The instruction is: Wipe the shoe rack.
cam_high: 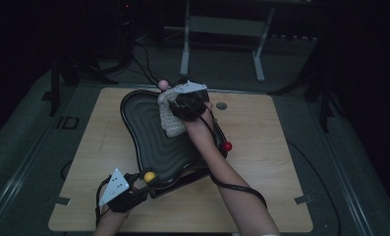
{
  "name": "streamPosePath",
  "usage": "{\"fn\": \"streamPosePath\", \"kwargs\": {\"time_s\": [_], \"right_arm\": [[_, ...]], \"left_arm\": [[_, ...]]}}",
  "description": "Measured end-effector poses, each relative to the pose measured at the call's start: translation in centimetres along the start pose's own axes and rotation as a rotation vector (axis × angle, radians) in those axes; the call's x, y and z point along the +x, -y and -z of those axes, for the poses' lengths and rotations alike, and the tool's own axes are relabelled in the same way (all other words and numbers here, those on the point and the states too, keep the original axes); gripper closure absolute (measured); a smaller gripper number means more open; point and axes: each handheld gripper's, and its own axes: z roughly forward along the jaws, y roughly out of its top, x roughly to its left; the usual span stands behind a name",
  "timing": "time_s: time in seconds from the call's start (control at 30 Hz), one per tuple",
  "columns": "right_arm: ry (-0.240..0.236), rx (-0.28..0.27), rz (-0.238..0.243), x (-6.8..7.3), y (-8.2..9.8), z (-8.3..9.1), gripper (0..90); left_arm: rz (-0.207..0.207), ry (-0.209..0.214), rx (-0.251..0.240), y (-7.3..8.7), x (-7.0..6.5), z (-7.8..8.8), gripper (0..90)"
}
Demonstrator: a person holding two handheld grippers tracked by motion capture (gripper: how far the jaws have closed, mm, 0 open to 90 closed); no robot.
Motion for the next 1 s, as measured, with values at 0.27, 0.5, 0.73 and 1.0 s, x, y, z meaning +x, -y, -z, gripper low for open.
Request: {"fn": "streamPosePath", "kwargs": {"time_s": [0.27,0.5,0.73,1.0], "right_arm": [[-0.036,-0.002,0.000,0.6,1.8,1.0,66.4],[-0.047,-0.011,0.025,1.7,4.1,2.3,66.4],[-0.072,-0.012,0.017,2.4,6.4,3.6,66.6],[-0.076,-0.015,0.030,3.2,8.5,5.0,66.6]], "left_arm": [[0.001,-0.002,0.001,0.0,0.0,0.0,59.9],[0.000,-0.003,0.002,0.0,0.0,0.0,59.8],[0.001,-0.005,0.003,0.0,-0.1,0.0,59.9],[0.002,-0.007,0.003,0.0,-0.1,0.0,59.9]]}}
